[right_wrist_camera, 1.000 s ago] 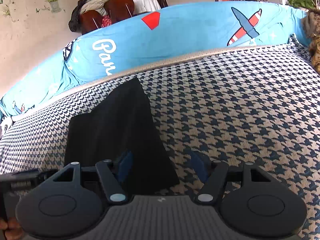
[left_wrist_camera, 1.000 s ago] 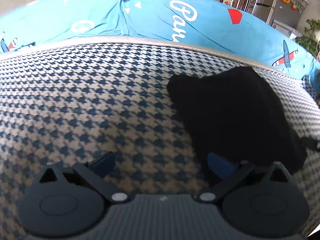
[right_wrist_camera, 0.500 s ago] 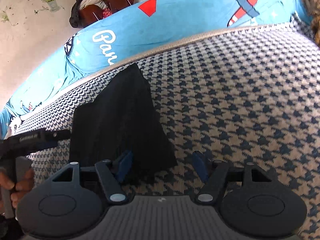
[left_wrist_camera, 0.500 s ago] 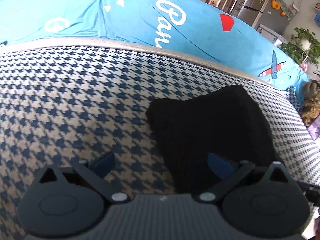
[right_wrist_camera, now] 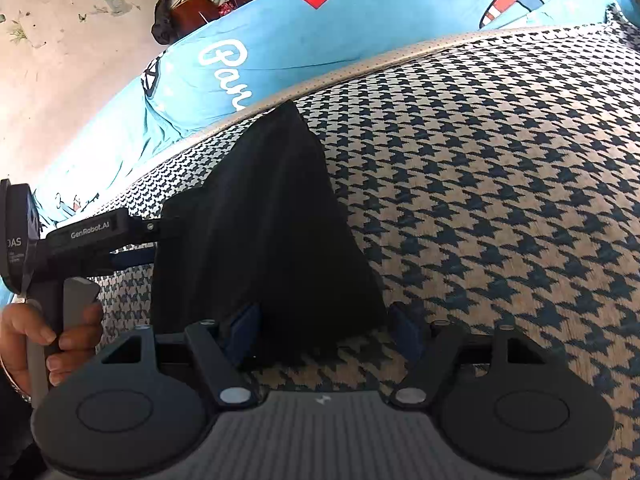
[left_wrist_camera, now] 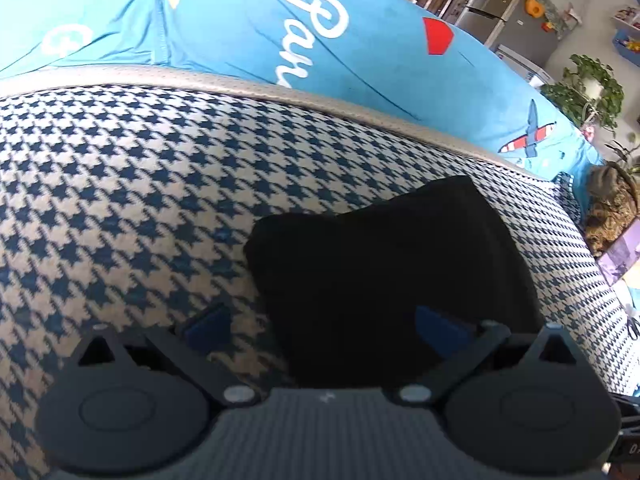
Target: Fold clothes
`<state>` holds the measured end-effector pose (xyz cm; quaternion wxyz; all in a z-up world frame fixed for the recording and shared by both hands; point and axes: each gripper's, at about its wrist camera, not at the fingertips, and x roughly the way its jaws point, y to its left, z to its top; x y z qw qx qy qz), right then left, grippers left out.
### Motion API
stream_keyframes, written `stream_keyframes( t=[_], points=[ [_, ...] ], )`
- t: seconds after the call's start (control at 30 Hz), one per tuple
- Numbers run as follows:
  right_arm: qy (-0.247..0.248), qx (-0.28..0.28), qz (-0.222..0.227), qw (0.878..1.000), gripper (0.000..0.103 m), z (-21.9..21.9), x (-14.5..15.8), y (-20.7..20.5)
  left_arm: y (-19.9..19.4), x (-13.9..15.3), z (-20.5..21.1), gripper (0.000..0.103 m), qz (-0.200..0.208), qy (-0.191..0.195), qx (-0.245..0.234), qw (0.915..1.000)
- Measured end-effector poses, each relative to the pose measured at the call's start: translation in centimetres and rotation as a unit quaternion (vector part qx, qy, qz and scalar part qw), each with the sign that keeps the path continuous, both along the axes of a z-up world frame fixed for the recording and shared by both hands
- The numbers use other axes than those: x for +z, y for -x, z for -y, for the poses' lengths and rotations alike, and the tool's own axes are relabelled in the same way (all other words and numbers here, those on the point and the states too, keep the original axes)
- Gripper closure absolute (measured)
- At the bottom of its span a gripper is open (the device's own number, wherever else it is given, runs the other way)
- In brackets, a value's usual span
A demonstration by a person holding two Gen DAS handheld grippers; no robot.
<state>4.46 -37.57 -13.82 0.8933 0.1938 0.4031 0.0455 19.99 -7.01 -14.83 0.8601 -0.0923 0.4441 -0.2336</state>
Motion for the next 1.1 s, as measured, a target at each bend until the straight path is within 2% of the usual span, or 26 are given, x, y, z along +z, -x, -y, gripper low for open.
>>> stream_keyframes(
  t=[0.13, 0.27, 0.33, 0.4, 0.6, 0.73, 0.93, 1.1],
  points=[
    [-0.009, -0.004, 0.005, 1.000, 0.030, 0.1, -0.2, -0.4, -0.3, -0.1, 0.8, 0.000, 0.005, 0.000, -0.011, 0.9999],
    [0.025, -0.009, 0.010, 1.000, 0.034, 0.0, 0.2, -0.4, -0.4, -0.2, 1.2, 0.000, 0.008, 0.005, -0.019, 0.9998],
    [0.021, -0.012, 0.008, 1.000, 0.033, 0.4, 0.3, 0.0, -0.5, -0.2, 1.3, 0.000, 0.007, 0.011, -0.024, 0.9996],
    [-0.019, -0.011, 0.000, 1.000, 0.033, 1.1, 0.0, 0.2, -0.6, -0.2, 1.4, 0.001, 0.007, 0.013, -0.027, 0.9995],
    [-0.075, 0.010, 0.001, 0.997, 0.030, 1.1, -0.3, 0.6, -0.6, -0.3, 2.1, 0.001, 0.015, 0.002, -0.031, 0.9994],
    [-0.091, 0.004, -0.001, 0.996, 0.030, 1.3, -0.3, 0.4, -0.6, -0.2, 2.1, 0.001, 0.016, 0.003, -0.032, 0.9993],
    [-0.157, -0.018, -0.004, 0.987, 0.029, 3.1, -0.7, 1.1, -0.6, -0.3, 2.1, 0.001, 0.015, 0.004, -0.033, 0.9993],
    [-0.134, -0.017, -0.001, 0.991, 0.029, 2.0, -0.6, 0.2, -0.6, -0.3, 2.2, 0.001, 0.018, 0.001, -0.033, 0.9993]
  ],
)
